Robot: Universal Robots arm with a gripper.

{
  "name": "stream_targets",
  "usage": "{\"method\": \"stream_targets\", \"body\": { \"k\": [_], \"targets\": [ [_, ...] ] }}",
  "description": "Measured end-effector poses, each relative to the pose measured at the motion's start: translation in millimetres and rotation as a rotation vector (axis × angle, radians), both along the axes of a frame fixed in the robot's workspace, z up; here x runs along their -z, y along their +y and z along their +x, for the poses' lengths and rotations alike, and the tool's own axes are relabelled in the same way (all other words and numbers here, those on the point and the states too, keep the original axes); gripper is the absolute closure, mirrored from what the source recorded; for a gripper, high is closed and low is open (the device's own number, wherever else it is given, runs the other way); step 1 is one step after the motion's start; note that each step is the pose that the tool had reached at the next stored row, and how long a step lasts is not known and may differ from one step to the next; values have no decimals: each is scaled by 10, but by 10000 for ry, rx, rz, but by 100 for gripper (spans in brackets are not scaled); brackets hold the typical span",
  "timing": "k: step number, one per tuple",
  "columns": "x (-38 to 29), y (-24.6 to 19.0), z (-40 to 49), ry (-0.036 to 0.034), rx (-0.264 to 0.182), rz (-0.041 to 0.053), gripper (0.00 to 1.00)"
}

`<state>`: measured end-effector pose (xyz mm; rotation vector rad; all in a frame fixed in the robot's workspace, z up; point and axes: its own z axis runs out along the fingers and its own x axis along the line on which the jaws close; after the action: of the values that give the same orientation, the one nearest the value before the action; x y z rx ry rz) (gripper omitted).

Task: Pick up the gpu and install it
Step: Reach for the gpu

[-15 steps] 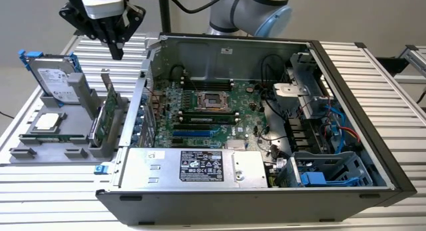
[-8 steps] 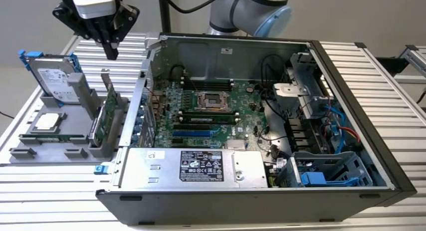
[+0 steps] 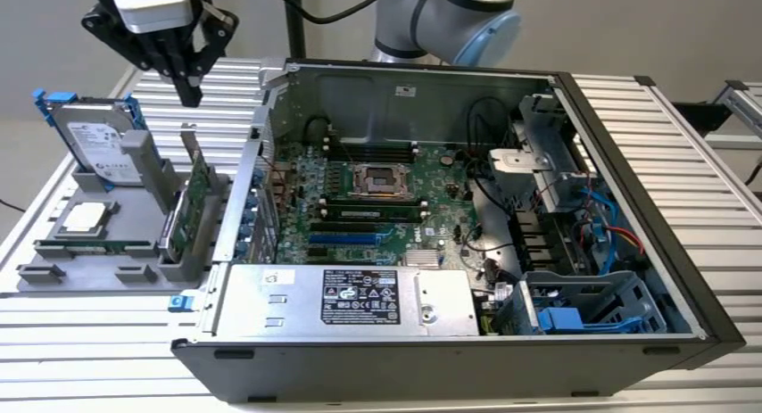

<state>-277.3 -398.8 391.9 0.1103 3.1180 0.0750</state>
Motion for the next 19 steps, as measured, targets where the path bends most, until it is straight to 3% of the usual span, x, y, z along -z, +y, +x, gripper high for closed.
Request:
{"method": "stream_targets", "body": {
  "k": [19],
  "targets": [
    [2,0,-220,0,0,0,100]
  ]
}}
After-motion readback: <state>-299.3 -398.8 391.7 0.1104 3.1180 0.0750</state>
